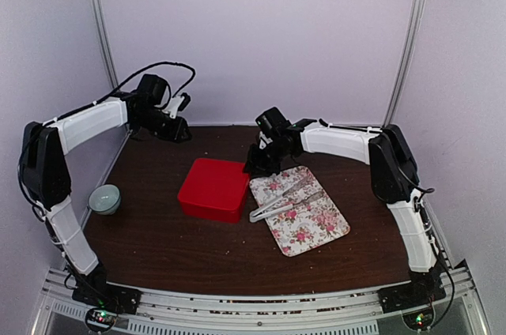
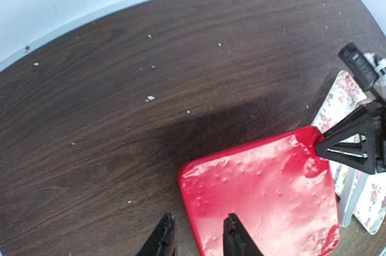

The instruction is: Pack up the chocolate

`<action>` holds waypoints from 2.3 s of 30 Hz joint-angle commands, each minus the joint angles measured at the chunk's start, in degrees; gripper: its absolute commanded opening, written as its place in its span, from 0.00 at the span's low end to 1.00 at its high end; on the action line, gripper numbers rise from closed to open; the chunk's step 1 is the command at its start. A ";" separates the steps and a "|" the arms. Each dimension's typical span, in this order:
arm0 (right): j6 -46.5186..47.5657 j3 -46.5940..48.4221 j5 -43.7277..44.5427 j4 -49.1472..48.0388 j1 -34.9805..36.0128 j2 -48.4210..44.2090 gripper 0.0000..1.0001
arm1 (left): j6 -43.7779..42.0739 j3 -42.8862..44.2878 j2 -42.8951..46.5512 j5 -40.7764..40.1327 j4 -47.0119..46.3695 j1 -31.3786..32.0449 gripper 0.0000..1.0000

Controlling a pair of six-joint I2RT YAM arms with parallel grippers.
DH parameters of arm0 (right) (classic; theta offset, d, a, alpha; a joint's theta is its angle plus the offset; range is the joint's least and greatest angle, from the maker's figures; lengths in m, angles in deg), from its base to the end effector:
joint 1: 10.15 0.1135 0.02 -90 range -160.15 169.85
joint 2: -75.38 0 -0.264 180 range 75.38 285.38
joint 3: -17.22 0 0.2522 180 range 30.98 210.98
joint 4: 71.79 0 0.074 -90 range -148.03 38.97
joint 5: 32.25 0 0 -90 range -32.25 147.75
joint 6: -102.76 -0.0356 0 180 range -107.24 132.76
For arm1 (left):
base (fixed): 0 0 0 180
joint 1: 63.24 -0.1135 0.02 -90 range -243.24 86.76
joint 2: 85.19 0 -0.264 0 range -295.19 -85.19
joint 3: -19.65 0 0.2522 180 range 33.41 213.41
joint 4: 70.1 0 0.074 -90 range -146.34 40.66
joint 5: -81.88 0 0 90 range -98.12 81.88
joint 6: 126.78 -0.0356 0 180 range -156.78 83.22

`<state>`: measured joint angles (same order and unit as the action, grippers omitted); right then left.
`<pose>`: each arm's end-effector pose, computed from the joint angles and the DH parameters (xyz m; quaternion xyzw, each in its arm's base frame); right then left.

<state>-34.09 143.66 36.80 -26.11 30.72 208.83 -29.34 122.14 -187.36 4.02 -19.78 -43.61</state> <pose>0.3825 0.3478 0.1891 -0.0095 0.9334 0.3421 0.1074 0.3722 -0.1407 0.2896 0.1352 0.9253 -0.1762 0.3074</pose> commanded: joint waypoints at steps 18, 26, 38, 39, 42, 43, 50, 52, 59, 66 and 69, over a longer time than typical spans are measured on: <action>-1.83 -5.49 1.78 0.21 -1.26 1.15 0.17 | -0.58 11.59 -15.50 -4.06 2.87 4.22 0.21; -3.73 -8.51 -0.26 -4.07 -2.13 -0.33 0.15 | 2.20 13.51 -12.32 2.35 -4.13 10.68 0.20; -5.46 -10.34 -1.35 -5.76 -2.97 -0.07 0.08 | 5.71 15.91 -20.59 1.57 -4.71 13.80 0.13; -5.60 -10.45 -1.49 -5.81 -2.98 0.03 0.07 | 5.66 16.92 -22.43 1.71 -3.60 13.81 0.13; -5.84 -10.53 -1.33 -5.94 -3.06 0.23 0.06 | 5.66 17.94 -25.93 1.79 -1.70 13.84 0.11; -5.94 -10.48 -1.29 -5.92 -3.07 0.30 0.06 | 5.82 17.75 -26.23 1.67 -1.46 13.89 0.10; -6.34 -9.93 -0.98 -5.64 -3.16 0.66 0.03 | 5.23 19.49 -23.83 0.32 -0.08 13.77 0.09; -6.37 -10.19 -0.92 -5.69 -3.16 0.38 0.03 | 5.09 20.81 -22.22 0.33 -0.06 13.77 0.09; -6.38 -10.31 -1.04 -5.74 -3.17 0.20 0.02 | 3.46 19.93 -15.55 -1.07 -1.45 13.99 0.08; -6.41 -10.30 -0.99 -5.69 -3.24 0.03 0.02 | 3.12 15.88 -14.79 -0.23 -2.34 14.69 0.08; -6.42 -10.01 -0.86 -5.47 -3.24 0.24 0.02 | 3.33 14.63 -16.42 0.00 -2.98 15.29 0.07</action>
<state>-41.02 135.70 29.70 -35.90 28.27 205.97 -25.36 139.41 -201.34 3.51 -21.64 -29.16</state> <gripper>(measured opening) 0.083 0.075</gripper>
